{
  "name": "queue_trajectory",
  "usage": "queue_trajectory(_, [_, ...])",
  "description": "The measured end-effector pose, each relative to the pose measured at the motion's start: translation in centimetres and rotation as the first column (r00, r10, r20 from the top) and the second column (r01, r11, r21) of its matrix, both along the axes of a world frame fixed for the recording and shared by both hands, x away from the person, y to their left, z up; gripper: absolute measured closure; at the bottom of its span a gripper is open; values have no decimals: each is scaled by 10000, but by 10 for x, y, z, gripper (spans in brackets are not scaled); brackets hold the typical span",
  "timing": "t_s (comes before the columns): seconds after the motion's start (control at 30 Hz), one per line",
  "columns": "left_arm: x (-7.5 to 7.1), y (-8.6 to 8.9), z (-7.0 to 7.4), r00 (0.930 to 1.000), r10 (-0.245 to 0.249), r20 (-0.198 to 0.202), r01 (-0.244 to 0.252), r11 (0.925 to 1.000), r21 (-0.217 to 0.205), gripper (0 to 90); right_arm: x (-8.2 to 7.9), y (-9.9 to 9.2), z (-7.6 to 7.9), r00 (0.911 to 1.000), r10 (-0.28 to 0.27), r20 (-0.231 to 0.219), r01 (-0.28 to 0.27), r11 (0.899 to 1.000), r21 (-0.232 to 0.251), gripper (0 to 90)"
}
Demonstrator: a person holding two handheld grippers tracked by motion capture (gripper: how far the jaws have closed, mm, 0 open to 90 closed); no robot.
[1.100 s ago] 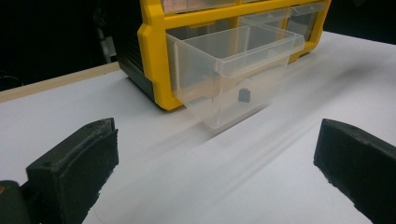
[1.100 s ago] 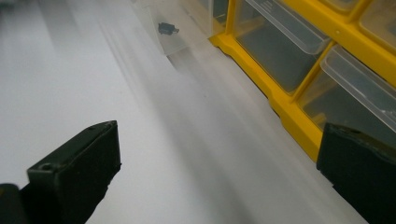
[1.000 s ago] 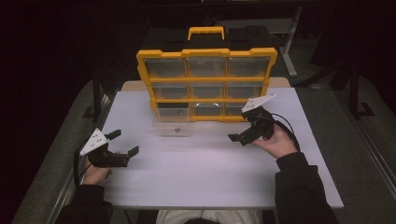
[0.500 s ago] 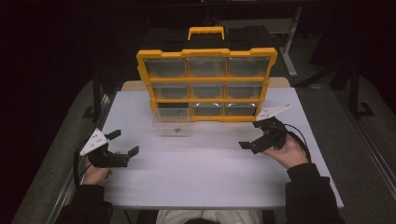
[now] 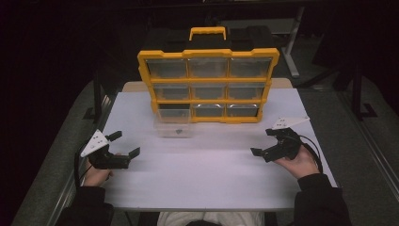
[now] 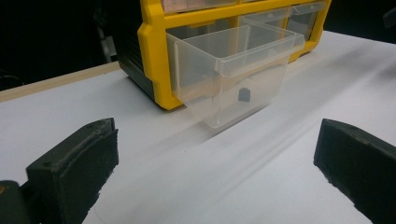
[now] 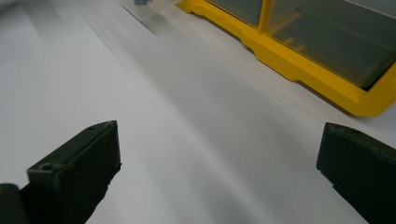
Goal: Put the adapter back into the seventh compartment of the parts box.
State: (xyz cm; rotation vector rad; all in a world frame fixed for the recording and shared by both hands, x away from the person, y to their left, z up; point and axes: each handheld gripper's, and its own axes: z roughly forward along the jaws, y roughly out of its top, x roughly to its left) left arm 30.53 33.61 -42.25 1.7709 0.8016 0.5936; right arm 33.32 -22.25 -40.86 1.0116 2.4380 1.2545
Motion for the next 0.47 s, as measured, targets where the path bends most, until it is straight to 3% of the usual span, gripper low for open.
queue_trajectory(0.47, [2, -1, 0, 10000, -54, 22, 53, 9999, 101, 0, -13, -19, -19, 9985, -542, -79, 543, 9985, 63, 0])
